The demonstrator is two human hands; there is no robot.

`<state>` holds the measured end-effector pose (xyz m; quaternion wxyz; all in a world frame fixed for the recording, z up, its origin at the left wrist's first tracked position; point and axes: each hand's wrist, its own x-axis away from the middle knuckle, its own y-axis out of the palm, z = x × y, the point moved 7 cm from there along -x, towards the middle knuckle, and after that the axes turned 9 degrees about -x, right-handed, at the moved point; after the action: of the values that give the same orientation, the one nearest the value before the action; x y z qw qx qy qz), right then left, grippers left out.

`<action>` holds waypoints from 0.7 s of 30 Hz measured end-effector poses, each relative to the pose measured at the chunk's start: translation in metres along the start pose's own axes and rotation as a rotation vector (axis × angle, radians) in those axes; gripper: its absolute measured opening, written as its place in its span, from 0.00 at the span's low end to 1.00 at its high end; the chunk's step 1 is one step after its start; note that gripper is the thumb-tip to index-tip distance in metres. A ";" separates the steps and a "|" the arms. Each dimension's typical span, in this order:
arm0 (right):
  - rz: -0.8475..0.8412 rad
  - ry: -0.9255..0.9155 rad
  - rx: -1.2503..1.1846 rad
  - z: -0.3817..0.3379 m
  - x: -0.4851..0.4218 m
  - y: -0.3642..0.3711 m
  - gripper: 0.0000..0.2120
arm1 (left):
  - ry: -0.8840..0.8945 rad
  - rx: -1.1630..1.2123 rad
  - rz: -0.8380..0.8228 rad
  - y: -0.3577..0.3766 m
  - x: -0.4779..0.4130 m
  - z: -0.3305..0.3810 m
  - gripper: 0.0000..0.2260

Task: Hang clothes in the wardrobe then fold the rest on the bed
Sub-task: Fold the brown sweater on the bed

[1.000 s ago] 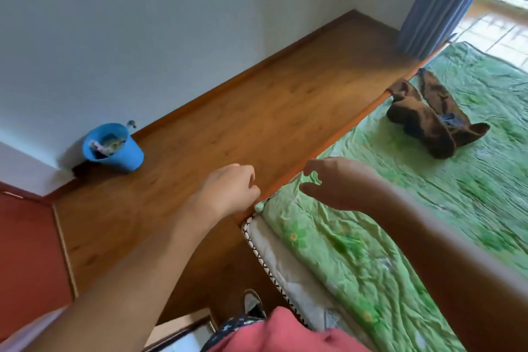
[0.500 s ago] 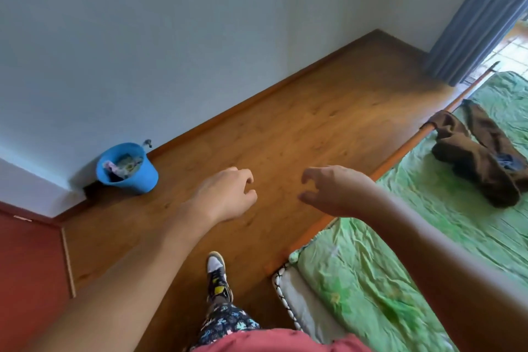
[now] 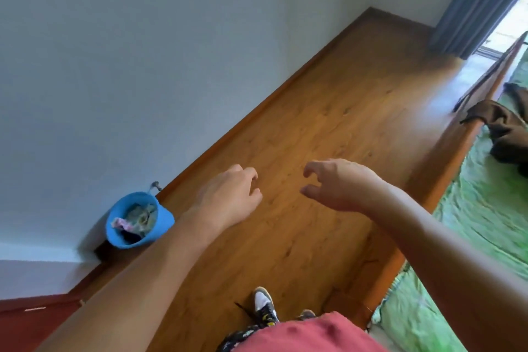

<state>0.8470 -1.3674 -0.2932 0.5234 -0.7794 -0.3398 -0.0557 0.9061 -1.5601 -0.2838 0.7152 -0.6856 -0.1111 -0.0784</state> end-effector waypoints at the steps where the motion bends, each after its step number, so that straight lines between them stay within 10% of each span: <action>1: 0.008 0.019 -0.007 0.007 -0.005 -0.008 0.22 | 0.025 0.000 0.000 -0.004 -0.015 0.003 0.18; 21: 0.344 0.454 -0.150 0.323 -0.054 -0.231 0.19 | 0.649 -0.105 0.056 -0.104 -0.345 0.338 0.18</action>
<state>0.5830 -1.0661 -0.2816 0.5285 -0.8298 -0.0716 -0.1643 0.5291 -1.2414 -0.2631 0.6787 -0.6637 0.1456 -0.2786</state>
